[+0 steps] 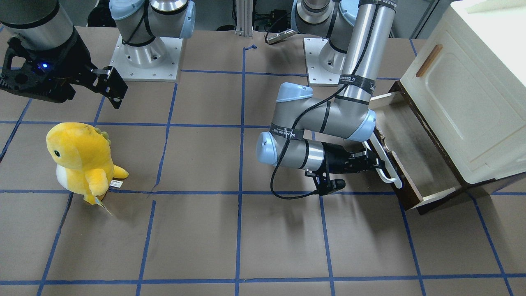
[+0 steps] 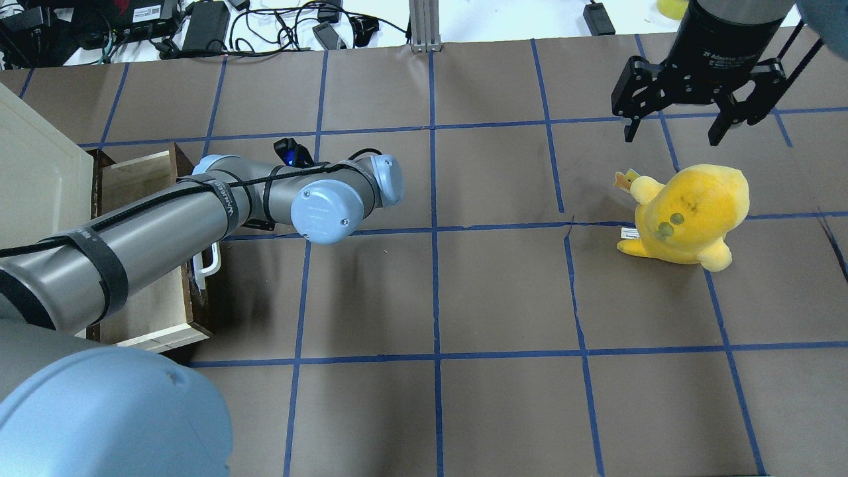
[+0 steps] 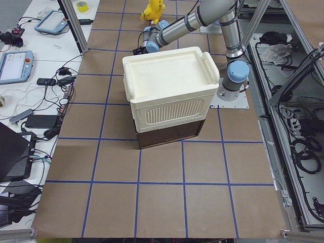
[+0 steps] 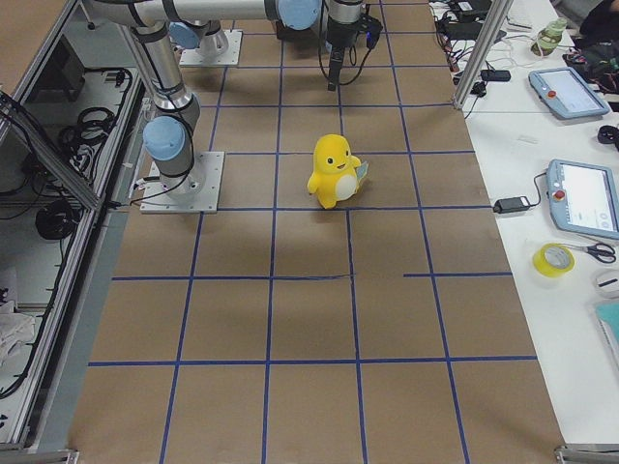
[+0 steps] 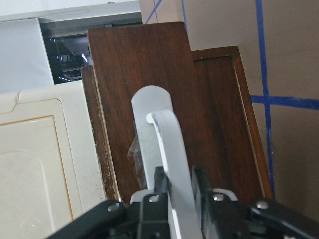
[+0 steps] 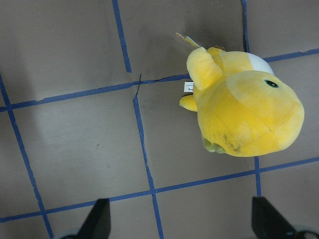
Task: Pull drawer sideways
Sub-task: 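Pull the handle with the left gripper, sliding the drawer out sideways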
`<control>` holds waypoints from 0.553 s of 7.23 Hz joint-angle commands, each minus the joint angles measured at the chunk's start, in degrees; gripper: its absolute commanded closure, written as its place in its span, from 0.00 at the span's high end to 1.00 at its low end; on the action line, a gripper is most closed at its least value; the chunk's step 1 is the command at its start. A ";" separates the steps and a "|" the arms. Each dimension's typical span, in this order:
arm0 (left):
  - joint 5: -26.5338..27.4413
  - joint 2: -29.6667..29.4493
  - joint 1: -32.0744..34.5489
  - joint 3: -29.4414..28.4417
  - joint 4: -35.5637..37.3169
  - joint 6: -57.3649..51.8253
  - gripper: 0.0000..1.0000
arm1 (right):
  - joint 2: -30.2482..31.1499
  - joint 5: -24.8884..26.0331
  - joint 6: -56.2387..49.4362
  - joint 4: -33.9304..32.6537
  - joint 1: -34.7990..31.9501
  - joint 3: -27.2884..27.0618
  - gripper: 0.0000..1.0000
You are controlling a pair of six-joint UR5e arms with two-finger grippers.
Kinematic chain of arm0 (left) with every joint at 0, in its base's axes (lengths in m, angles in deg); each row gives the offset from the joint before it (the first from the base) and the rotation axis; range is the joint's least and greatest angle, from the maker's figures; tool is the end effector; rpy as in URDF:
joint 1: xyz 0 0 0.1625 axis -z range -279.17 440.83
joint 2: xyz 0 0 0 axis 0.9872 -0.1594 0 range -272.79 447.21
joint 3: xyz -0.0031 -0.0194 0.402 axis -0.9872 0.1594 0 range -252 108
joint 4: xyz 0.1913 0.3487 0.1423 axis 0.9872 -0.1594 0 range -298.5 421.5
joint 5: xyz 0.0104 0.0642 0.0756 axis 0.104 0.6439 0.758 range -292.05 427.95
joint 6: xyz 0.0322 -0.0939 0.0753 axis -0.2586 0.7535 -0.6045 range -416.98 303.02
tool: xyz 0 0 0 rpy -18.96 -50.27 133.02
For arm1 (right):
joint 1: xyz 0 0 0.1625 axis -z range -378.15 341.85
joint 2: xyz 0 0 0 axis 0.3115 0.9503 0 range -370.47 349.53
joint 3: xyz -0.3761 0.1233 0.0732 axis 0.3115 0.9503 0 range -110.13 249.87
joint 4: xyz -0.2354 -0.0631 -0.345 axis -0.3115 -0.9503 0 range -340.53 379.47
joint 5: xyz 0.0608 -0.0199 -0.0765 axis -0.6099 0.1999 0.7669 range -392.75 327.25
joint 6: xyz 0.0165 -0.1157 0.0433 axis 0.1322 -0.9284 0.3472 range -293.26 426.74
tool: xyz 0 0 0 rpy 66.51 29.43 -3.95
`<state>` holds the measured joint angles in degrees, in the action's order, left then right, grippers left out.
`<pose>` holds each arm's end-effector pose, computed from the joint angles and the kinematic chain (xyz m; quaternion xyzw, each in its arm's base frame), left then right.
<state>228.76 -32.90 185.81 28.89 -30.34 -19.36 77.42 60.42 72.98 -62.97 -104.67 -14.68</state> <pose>-0.1572 -0.5269 0.1499 0.0585 0.7855 0.0279 0.6154 0.0954 -0.5119 0.4567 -0.0836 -0.9954 -0.0361 0.0285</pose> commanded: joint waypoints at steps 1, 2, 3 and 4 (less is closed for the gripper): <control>-0.41 0.05 0.48 -0.26 -0.10 -0.01 0.09 | 0.00 0.00 0.00 0.00 -0.05 0.00 1.00; -0.15 0.31 0.75 -0.26 -0.36 -0.18 0.52 | 0.00 0.00 0.00 0.00 0.04 0.00 1.00; -0.15 0.57 1.45 -0.35 -0.01 -2.27 0.69 | 0.00 0.00 0.00 0.00 0.04 0.00 1.00; -0.59 1.79 1.54 -1.05 -0.01 -5.34 0.73 | 0.00 0.00 0.00 0.00 -0.04 0.00 1.00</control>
<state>228.49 -32.14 187.02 28.39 -30.43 -21.73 77.42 60.42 72.98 -62.97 -104.66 -14.68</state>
